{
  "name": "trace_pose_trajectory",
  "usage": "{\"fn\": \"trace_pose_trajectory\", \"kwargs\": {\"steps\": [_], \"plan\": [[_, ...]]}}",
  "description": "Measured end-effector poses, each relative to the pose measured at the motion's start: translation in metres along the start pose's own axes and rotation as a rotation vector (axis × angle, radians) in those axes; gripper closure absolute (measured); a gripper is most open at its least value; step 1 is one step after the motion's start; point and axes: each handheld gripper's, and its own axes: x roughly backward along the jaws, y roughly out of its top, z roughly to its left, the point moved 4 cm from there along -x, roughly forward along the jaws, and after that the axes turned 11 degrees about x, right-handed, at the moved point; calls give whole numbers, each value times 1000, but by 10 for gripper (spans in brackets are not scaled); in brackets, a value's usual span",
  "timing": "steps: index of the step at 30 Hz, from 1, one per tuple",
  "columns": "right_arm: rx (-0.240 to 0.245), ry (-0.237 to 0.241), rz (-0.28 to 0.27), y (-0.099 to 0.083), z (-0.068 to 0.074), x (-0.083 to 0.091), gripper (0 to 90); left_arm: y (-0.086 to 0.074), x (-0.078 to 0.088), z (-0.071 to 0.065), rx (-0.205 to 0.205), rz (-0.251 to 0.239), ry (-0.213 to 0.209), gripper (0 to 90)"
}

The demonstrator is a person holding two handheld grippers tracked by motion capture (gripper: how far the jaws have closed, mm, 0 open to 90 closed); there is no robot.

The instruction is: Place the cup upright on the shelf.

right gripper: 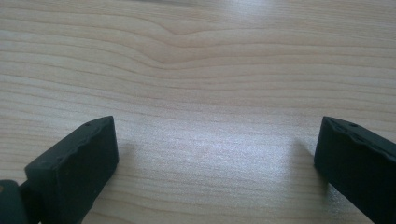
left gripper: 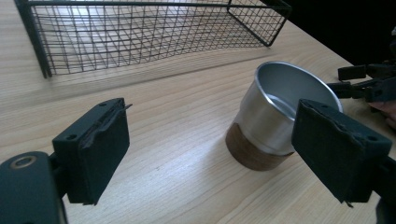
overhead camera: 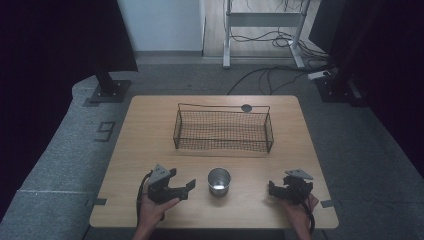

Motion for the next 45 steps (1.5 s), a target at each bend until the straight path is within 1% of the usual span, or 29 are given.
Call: {"fn": "trace_pose_trajectory", "kwargs": {"steps": [6, 11, 17, 24, 28, 34, 37, 40, 45], "plan": [[0, -1, 0, 0, 0, 0, 0, 3, -3, -8, -26, 6, -11, 118], [-1, 0, 0, 0, 0, 0, 0, 6, -3, -11, -28, 5, -19, 121], [0, 0, 0, 0, 0, 0, 0, 4, -10, -17, -36, 36, -31, 110], [0, -1, 0, 0, 0, 0, 0, 5, -16, -26, -50, 47, -43, 89], [0, -1, -1, 0, 0, 0, 0, 4, -21, -30, -58, 53, -34, 64], [0, 0, -1, 0, 0, 0, 0, 2, -29, -37, -65, 63, -36, 44], [-1, -1, 0, 0, 0, 0, 0, 1, -33, -39, -67, 65, -19, 24], [0, 0, -1, 0, 0, 0, 0, 0, -40, -42, -66, 72, -13, 21], [0, -1, -1, 0, 0, 0, 0, -4, -51, -49, -77, 92, -26, 18]]}}
